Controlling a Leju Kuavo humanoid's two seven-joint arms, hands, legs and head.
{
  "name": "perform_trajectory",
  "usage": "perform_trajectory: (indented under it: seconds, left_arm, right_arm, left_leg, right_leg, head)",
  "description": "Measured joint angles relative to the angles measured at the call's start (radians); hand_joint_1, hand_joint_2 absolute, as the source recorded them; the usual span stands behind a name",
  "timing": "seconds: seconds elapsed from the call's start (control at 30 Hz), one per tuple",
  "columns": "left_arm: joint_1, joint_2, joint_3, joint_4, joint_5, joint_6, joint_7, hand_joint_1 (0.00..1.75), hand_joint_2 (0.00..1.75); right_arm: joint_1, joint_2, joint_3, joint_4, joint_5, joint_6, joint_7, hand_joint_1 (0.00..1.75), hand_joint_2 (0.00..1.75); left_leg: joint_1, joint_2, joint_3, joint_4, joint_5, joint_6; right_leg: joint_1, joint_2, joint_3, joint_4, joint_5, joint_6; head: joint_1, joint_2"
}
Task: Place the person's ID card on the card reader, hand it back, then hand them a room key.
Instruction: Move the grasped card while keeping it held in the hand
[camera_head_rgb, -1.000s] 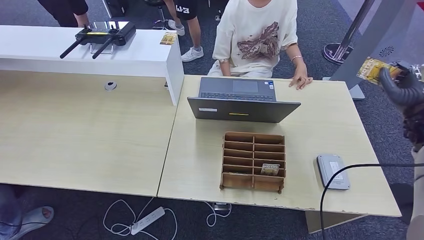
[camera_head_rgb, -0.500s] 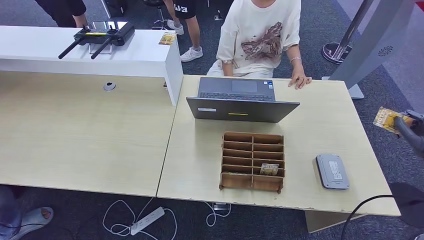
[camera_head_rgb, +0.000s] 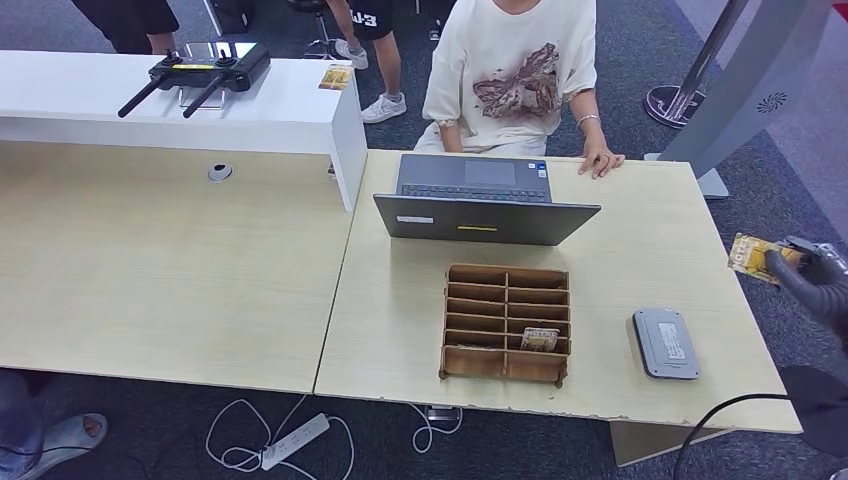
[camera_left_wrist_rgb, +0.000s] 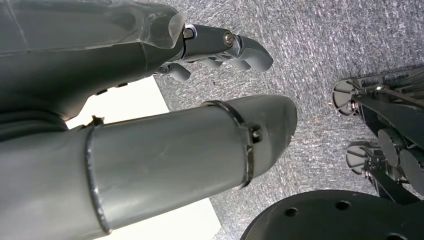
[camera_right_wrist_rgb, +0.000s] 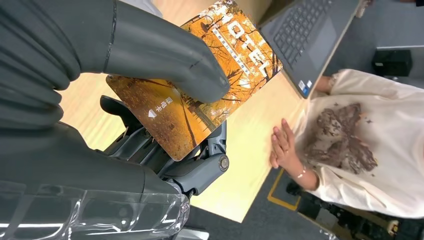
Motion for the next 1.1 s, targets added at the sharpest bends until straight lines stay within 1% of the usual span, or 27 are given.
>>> perform_trajectory:
  seconds: [0.23,0.4,0.67,0.9,1.1]
  left_arm:
    - [0.000,0.007,0.000,0.000,-0.005,-0.008,0.000,0.00,0.00]
    - [0.000,0.014,0.000,0.000,-0.009,-0.011,0.000,0.00,0.00]
    - [0.000,0.021,0.000,0.000,-0.010,-0.014,0.000,0.00,0.00]
    - [0.001,0.024,0.000,0.000,-0.011,-0.017,0.000,0.00,0.00]
    - [0.001,0.028,0.000,0.000,-0.015,-0.021,0.000,0.00,0.00]
  right_arm:
    - [-0.002,0.007,0.081,0.009,0.050,-0.034,0.028,1.75,1.75]
    - [-0.003,0.012,0.117,0.013,0.061,-0.045,0.033,1.75,1.75]
    - [-0.014,0.025,0.149,0.016,0.069,-0.061,0.068,1.75,1.75]
    - [-0.021,0.030,0.164,0.022,0.070,-0.064,0.072,1.75,1.75]
    - [-0.015,0.031,0.178,0.027,0.081,-0.088,0.071,1.75,1.75]
  left_leg:
    - [0.000,0.000,0.000,0.000,0.000,0.000]
    - [0.000,0.000,0.000,0.000,0.000,0.000]
    - [0.000,0.000,0.000,0.000,0.000,0.000]
    - [0.000,0.000,0.000,0.000,0.000,0.000]
    - [0.000,0.000,0.000,0.000,0.000,0.000]
  right_leg:
    - [0.000,0.000,0.000,0.000,0.000,0.000]
    - [0.000,0.000,0.000,0.000,0.000,0.000]
    - [0.000,0.000,0.000,0.000,0.000,0.000]
    - [0.000,-0.001,0.000,0.000,0.000,0.000]
    - [0.000,0.000,0.000,0.000,0.000,0.000]
  head:
    - [0.000,0.000]
    - [0.000,0.000]
    - [0.000,0.000]
    - [0.000,0.000]
    - [0.000,0.000]
